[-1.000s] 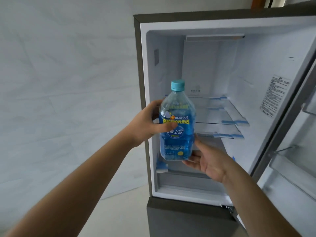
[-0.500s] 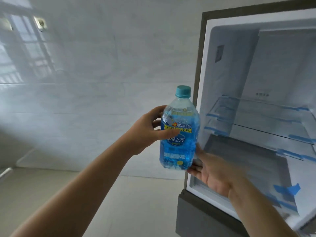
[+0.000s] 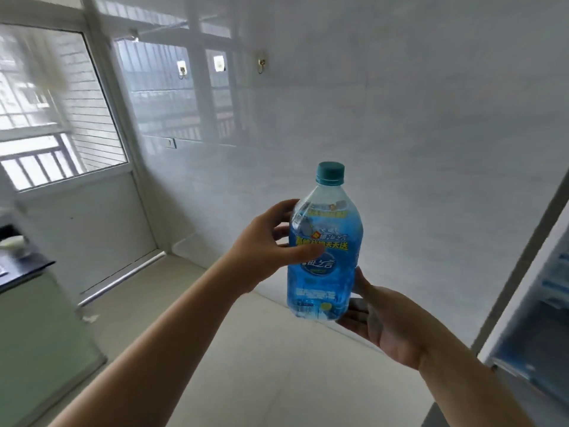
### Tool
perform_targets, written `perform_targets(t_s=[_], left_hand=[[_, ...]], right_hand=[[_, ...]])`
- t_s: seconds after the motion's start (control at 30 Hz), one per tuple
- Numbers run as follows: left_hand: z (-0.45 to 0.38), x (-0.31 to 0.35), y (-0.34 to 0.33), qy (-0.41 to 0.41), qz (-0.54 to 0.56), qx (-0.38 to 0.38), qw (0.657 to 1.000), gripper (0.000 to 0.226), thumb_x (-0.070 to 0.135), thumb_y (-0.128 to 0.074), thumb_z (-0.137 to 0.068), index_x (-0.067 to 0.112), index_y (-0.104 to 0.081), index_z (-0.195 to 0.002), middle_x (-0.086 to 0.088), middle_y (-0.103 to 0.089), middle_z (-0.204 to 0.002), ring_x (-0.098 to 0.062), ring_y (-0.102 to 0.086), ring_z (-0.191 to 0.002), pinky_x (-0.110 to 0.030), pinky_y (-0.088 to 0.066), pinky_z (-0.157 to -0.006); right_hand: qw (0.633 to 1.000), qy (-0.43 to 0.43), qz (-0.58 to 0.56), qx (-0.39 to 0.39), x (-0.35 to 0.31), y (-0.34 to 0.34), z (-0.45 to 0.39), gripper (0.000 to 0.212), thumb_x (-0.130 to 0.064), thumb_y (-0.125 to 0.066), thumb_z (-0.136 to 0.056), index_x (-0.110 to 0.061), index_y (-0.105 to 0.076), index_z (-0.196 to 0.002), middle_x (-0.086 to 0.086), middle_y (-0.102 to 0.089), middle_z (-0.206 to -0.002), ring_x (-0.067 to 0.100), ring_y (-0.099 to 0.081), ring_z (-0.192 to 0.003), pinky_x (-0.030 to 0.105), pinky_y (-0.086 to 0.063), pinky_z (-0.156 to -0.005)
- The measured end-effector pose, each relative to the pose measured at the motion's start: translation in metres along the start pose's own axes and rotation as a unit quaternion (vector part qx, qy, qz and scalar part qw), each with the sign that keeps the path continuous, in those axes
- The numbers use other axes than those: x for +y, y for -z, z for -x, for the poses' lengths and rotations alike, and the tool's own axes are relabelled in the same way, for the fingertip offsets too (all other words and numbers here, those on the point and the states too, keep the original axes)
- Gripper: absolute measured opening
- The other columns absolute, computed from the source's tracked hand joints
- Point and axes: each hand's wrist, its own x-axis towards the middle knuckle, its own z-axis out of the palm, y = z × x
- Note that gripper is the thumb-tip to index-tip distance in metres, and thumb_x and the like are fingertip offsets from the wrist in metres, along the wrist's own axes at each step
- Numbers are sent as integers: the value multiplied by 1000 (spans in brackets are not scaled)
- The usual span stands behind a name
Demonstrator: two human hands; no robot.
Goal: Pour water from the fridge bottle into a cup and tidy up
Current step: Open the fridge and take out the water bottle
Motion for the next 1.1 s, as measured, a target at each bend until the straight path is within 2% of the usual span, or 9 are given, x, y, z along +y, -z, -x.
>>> perform_targets(t_s=[0.1,0.3,0.53,0.7,0.83,1.0,1.1], left_hand=[[30,-2,55,9,-16,29,999,63,14,-82,-69,25,-56,-125,-3,-67,-118,-15,-68,-105,-29,-59,-80],[93,-2,146,15,-38,118,992,77,30,-83,-59,22,-55,-130,-1,-67,-118,-16,-67,-108,-36,-59,-86],[163,-6,231,32,-59,234,970,78,29,-85,-58,21,-57,-130,-1,-68,-117,-15,-67,-106,-34,-59,-84],[201,-14,271,56,-67,308,947,84,33,-94,-56,25,-58,-130,-1,-68,-120,-15,-66,-109,-36,-59,-86],[223,-20,294,72,-72,362,927,81,29,-86,-56,22,-57,-131,-4,-67,-121,-14,-66,-107,-33,-59,-83],[240,-29,320,94,-95,440,888,87,28,-86,-55,19,-54,-135,-2,-67,-123,-15,-65,-111,-33,-59,-84],[250,-33,333,113,-111,486,859,88,29,-94,-56,23,-55,-134,-1,-67,-122,-18,-63,-114,-34,-59,-85]], right_hand=[[999,-13,20,-44,9,-53,-20,53,-52,-47,-91,-11,-61,-123,17,-72,-111,28,-69,-104,38,-53,-96],[993,-17,57,-104,26,-153,-54,59,-55,-49,-88,-9,-59,-123,17,-72,-109,28,-70,-102,36,-56,-90],[977,-45,79,-191,45,-255,-84,65,-53,-57,-79,-4,-57,-123,21,-72,-107,30,-70,-100,35,-58,-84],[962,-78,90,-246,58,-312,-110,60,-50,-58,-81,-5,-58,-120,21,-72,-105,31,-71,-99,36,-59,-84],[943,-101,102,-299,70,-348,-138,52,-47,-57,-85,-6,-59,-117,22,-72,-105,33,-70,-100,38,-58,-86],[909,-135,125,-375,81,-394,-181,49,-44,-55,-90,-4,-58,-119,22,-71,-106,32,-70,-101,38,-58,-85],[881,-149,141,-426,84,-421,-205,44,-41,-52,-93,-5,-60,-115,21,-72,-104,31,-71,-99,35,-60,-81]])
